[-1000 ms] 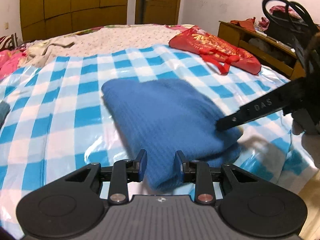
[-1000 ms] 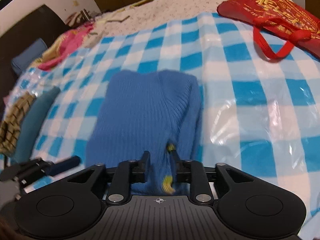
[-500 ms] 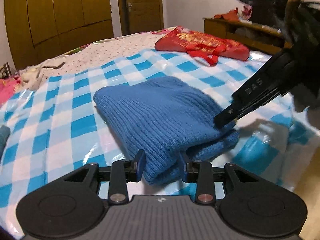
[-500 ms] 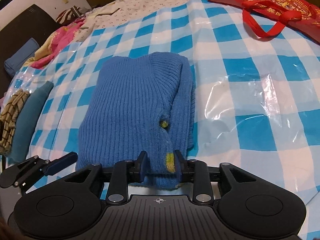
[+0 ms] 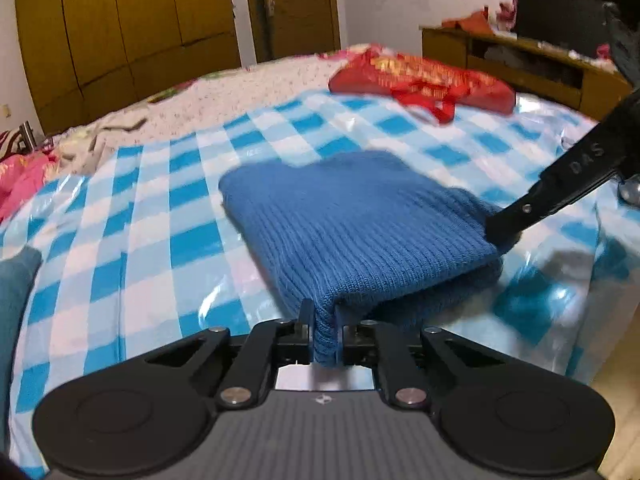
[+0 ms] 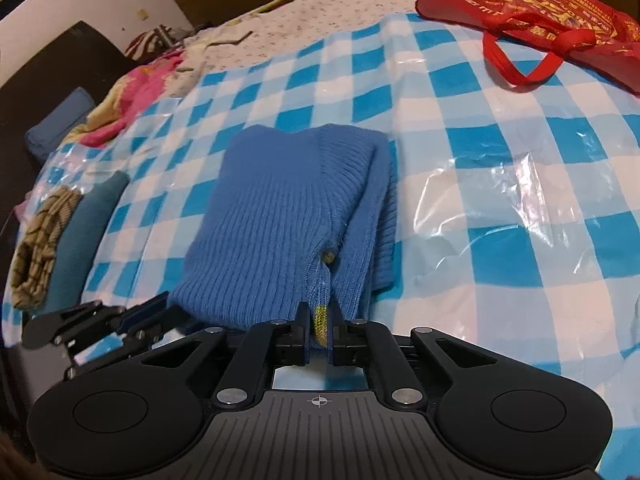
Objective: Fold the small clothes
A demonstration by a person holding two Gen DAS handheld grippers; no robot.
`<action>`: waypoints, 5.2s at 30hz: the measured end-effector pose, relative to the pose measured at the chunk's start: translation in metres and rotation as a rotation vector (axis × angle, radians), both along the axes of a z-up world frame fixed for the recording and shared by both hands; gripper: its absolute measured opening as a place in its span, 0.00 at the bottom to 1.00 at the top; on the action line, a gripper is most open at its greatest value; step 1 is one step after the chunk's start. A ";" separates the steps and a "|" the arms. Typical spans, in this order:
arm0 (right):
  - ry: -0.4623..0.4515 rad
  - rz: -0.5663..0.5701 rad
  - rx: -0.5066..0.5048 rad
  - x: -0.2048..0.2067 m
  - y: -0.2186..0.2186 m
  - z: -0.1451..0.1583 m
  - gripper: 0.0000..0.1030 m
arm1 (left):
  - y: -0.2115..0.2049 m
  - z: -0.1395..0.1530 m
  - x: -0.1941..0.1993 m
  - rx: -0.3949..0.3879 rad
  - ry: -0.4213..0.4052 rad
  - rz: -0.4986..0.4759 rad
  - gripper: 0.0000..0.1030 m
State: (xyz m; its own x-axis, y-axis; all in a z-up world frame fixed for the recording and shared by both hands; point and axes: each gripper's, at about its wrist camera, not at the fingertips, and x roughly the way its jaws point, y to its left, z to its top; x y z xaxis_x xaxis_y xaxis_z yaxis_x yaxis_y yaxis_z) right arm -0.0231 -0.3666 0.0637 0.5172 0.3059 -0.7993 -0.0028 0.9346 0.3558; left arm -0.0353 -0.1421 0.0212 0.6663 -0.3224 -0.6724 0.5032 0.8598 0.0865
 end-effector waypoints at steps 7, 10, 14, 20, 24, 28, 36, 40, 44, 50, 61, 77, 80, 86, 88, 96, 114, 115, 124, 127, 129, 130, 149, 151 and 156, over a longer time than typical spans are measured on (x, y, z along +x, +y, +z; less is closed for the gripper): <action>0.078 -0.017 -0.036 0.003 0.009 -0.032 0.10 | 0.004 -0.009 -0.004 0.016 0.044 -0.009 0.24; 0.045 -0.016 -0.035 0.001 0.006 -0.015 0.14 | 0.016 -0.002 -0.005 -0.024 0.063 0.009 0.24; -0.031 -0.053 -0.069 -0.004 0.003 0.003 0.14 | 0.023 0.013 -0.009 -0.071 0.038 0.024 0.24; -0.076 -0.087 -0.056 0.005 0.014 -0.004 0.14 | 0.002 0.020 0.014 -0.101 0.008 0.009 0.24; -0.060 -0.080 -0.171 0.014 0.026 -0.022 0.14 | -0.008 -0.003 0.036 -0.055 0.113 0.030 0.24; -0.019 -0.098 -0.158 0.015 0.018 -0.032 0.18 | -0.004 -0.006 0.032 -0.040 0.125 0.025 0.24; -0.107 -0.156 -0.082 0.001 0.011 -0.018 0.18 | -0.002 0.007 0.036 -0.068 0.100 0.053 0.24; -0.069 -0.165 -0.076 0.009 0.012 -0.030 0.18 | -0.005 -0.006 0.042 -0.026 0.144 0.065 0.26; -0.041 -0.166 -0.088 0.007 0.016 -0.040 0.23 | -0.003 -0.006 0.036 -0.013 0.142 0.060 0.28; -0.069 -0.189 -0.030 0.008 0.002 -0.027 0.27 | 0.001 0.010 0.043 -0.080 0.148 0.077 0.29; -0.116 -0.221 -0.075 0.021 0.000 -0.017 0.36 | -0.008 0.012 0.076 -0.112 0.153 0.103 0.39; -0.091 -0.223 -0.081 0.028 -0.002 -0.030 0.49 | 0.001 0.010 0.078 -0.143 0.159 0.114 0.47; -0.093 -0.251 -0.035 0.032 -0.010 -0.034 0.51 | 0.000 0.008 0.084 -0.154 0.171 0.114 0.47; -0.074 -0.256 0.028 0.050 -0.015 -0.044 0.59 | -0.003 0.003 0.095 -0.135 0.168 0.108 0.53; -0.062 -0.249 0.032 0.057 -0.014 -0.048 0.62 | -0.003 -0.001 0.098 -0.128 0.171 0.109 0.54; -0.099 -0.256 0.036 0.049 -0.016 -0.042 0.62 | 0.012 0.005 0.094 -0.200 0.175 0.116 0.55; -0.059 -0.201 0.087 0.075 -0.022 -0.060 0.73 | 0.014 -0.008 0.109 -0.248 0.223 0.135 0.55; -0.056 -0.198 0.094 0.076 -0.022 -0.061 0.73 | 0.012 -0.009 0.111 -0.246 0.223 0.133 0.55; -0.038 -0.208 0.147 0.091 -0.010 -0.067 0.45 | 0.002 -0.010 0.123 -0.140 0.157 0.096 0.55; -0.035 -0.225 0.156 0.100 -0.009 -0.067 0.44 | 0.002 -0.010 0.133 -0.131 0.151 0.101 0.55; -0.032 -0.234 0.159 0.104 -0.009 -0.066 0.43 | 0.005 -0.010 0.139 -0.148 0.162 0.108 0.55; -0.030 -0.238 0.161 0.105 -0.010 -0.066 0.43 | 0.007 -0.010 0.140 -0.158 0.169 0.110 0.55; -0.007 -0.203 -0.009 0.026 0.016 -0.052 0.19 | 0.018 -0.013 0.073 -0.115 0.179 0.107 0.56; -0.017 -0.219 0.022 0.020 0.010 -0.046 0.16 | 0.019 -0.014 0.070 -0.120 0.185 0.114 0.56; 0.000 -0.218 -0.003 0.014 0.010 -0.050 0.16 | 0.011 -0.014 0.062 -0.079 0.166 0.095 0.56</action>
